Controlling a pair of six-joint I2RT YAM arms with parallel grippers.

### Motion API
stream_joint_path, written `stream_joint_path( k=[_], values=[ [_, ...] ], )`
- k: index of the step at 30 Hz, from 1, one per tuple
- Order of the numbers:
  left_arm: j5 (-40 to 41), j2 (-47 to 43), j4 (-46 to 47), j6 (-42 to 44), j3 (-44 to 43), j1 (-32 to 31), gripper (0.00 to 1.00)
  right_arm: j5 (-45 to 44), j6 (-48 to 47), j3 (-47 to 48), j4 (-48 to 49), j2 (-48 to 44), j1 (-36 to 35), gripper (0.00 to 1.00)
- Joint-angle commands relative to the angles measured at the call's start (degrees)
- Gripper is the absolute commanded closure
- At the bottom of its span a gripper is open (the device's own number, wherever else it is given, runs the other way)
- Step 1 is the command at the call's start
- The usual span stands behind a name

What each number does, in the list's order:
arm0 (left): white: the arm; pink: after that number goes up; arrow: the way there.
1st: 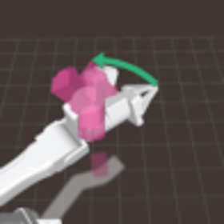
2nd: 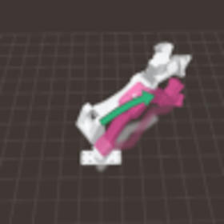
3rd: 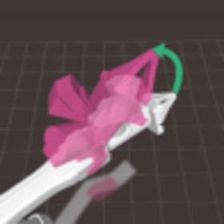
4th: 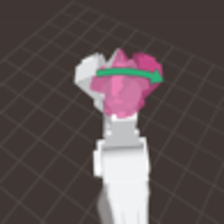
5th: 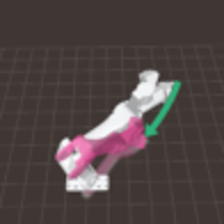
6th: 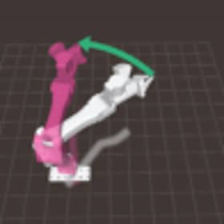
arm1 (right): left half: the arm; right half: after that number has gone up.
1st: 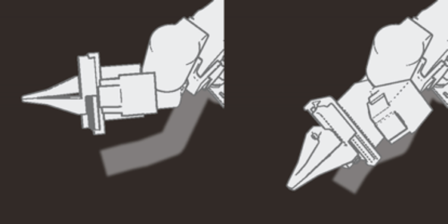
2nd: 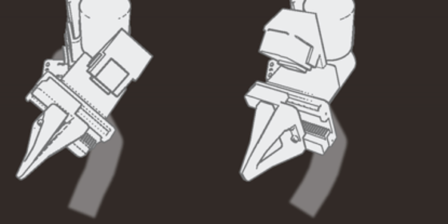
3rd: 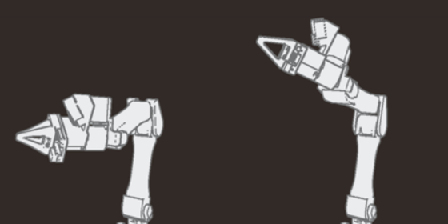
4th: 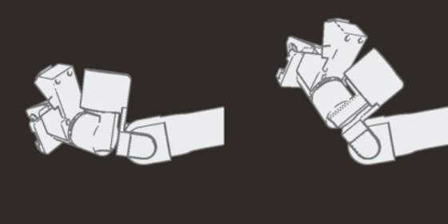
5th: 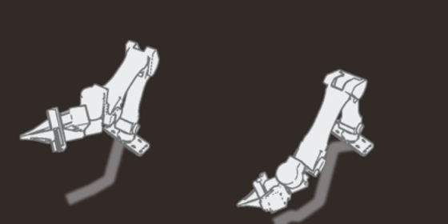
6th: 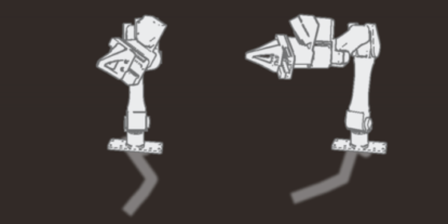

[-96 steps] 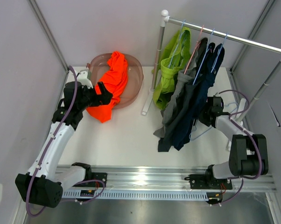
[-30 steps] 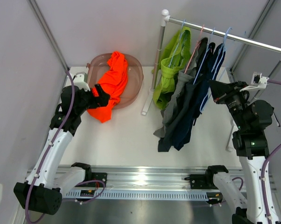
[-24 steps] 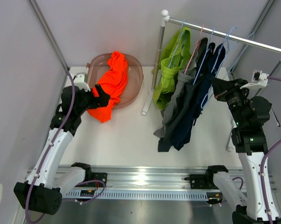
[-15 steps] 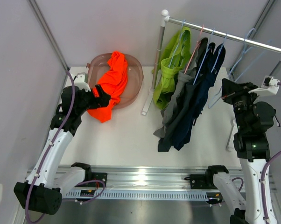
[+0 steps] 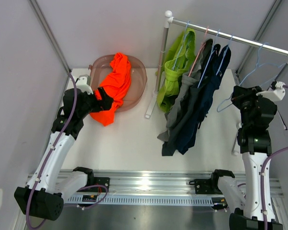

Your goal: Remove the shorts from the hanger

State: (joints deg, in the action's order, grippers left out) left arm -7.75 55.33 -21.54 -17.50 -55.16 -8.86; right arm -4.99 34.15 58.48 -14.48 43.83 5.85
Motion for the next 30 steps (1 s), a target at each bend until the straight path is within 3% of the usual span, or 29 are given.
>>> stream_joint_path(
  k=[1,9,10,11,14,23,27,30],
  values=[
    [-0.6,-0.4,1.68,0.53,-0.04,0.25,0.01,1.74,0.92,-0.21,3.93,0.28,1.36,1.0],
    [-0.34,-0.14,1.59,0.71,0.05,0.25,0.01,4.38,2.23,-0.65,3.32,0.64,3.03,1.0],
    [-0.34,-0.22,1.59,0.71,0.05,0.25,0.01,4.38,2.24,-0.65,2.62,0.38,3.03,0.94],
    [-0.16,-0.22,1.5,0.71,0.05,0.25,0.01,4.38,2.15,-0.73,2.35,-0.41,3.03,0.58],
    [-0.34,-0.22,1.68,0.71,0.14,0.25,0.01,4.29,1.36,-0.65,0.16,-1.99,3.03,0.01],
    [0.1,-0.14,1.5,0.89,-0.13,0.25,0.01,-4.32,-1.46,4.98,-12.85,-8.23,3.03,0.01],
    [0.1,-0.14,1.33,0.89,-0.04,0.25,0.01,2.95,-1.11,6.29,-9.01,-8.33,2.94,0.05],
    [0.19,-0.57,1.24,1.06,-0.13,0.25,0.01,10.08,-0.14,8.14,-3.83,-5.96,2.86,0.15]
  ],
)
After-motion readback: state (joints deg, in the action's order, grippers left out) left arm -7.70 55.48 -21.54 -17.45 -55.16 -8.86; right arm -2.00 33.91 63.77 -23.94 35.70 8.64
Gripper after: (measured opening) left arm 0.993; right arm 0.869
